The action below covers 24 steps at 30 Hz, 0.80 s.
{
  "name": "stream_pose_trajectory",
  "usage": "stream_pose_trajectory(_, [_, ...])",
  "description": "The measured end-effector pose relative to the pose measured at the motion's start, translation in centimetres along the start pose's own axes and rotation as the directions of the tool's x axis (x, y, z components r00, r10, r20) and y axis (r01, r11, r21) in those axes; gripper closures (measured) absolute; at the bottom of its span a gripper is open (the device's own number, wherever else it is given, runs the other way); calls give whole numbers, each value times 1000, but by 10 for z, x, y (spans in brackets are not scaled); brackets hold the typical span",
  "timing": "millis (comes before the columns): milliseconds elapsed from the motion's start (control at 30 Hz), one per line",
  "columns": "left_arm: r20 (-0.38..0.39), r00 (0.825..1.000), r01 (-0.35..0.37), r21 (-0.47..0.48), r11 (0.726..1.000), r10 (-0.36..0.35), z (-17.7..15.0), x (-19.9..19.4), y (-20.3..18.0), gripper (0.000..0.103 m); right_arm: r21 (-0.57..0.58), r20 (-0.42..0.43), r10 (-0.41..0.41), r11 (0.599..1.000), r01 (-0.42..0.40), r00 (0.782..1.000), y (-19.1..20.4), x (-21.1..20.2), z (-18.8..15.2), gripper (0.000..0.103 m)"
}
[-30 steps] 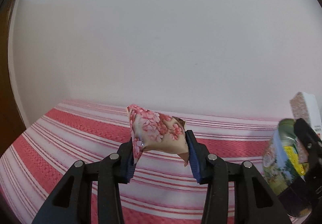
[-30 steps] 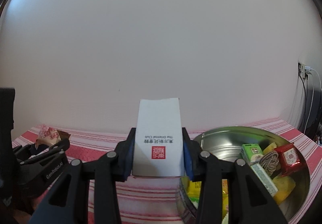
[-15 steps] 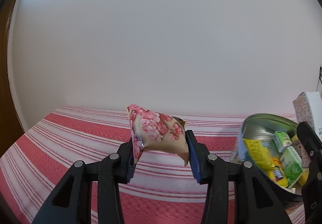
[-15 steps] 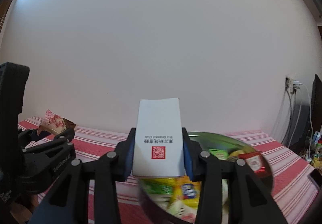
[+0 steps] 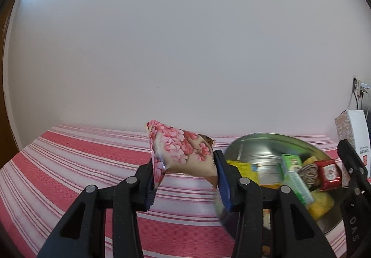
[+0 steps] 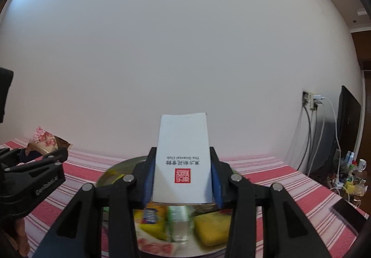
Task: Organize objects
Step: 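Carry the floral packet and white box over the metal tin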
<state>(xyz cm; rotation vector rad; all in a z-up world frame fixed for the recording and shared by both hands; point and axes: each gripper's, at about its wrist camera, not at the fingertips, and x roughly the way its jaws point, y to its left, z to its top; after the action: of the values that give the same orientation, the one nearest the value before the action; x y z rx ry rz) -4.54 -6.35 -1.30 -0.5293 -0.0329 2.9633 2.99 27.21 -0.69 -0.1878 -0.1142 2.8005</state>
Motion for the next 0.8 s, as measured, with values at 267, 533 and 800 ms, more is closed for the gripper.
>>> stream_pose_trajectory(267, [-5, 999, 46, 16, 999, -46, -1, 0, -34, 56, 3, -6, -59, 998, 59, 998, -27, -3, 12, 62])
stream_pose_trajectory(533, [-19, 997, 81, 36, 996, -80, -1, 7, -65, 56, 19, -26, -91, 996, 91, 996, -61, 13, 11, 62])
stream_pose_trajectory(800, [-52, 995, 88, 38, 995, -86, 0, 15, -83, 56, 15, -54, -93, 995, 94, 994, -48, 7, 7, 62])
